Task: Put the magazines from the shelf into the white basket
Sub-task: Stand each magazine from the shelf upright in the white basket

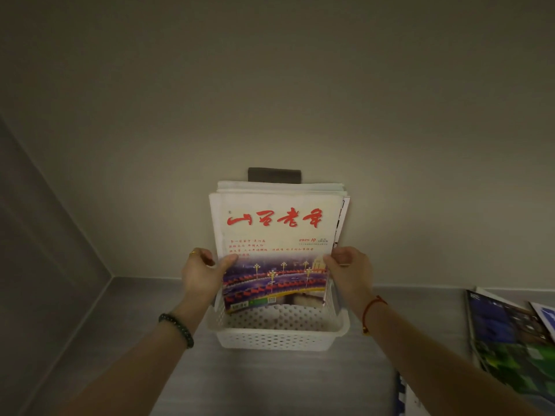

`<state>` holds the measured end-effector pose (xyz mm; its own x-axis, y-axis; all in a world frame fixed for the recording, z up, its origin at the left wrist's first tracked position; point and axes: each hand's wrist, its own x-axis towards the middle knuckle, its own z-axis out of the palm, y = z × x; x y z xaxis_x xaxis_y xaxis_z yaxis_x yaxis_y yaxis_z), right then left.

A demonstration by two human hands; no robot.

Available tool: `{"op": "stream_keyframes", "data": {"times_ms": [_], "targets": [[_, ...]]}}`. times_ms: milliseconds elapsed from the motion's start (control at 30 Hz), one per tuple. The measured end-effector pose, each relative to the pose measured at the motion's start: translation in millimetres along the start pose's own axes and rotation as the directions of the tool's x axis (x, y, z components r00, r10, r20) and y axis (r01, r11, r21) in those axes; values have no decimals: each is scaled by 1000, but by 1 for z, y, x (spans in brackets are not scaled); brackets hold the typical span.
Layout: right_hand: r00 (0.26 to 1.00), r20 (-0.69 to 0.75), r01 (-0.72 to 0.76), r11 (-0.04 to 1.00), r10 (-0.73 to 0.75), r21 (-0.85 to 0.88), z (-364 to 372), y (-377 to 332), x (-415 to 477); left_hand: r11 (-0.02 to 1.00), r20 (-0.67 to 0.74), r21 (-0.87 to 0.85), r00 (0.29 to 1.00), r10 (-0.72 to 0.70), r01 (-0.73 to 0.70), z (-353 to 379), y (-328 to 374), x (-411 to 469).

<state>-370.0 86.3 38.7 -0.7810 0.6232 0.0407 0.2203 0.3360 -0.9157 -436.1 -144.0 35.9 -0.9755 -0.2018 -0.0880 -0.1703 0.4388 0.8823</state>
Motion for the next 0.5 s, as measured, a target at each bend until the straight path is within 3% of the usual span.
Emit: {"op": "stream_keyframes", "data": {"times_ms": [233,333,500], "targets": [[991,89,-106,992,99,74,-44,22,-16,995,-3,-68,998,67,-67,7,3,-42],[986,113,-128,989,119,69,-83,40,-27,990,62,-96,992,114,-107,19,13,-71],[981,33,-191,982,191,-1,-165,85,-44,980,236,-175,962,138,-97,64,41,-129]]}}
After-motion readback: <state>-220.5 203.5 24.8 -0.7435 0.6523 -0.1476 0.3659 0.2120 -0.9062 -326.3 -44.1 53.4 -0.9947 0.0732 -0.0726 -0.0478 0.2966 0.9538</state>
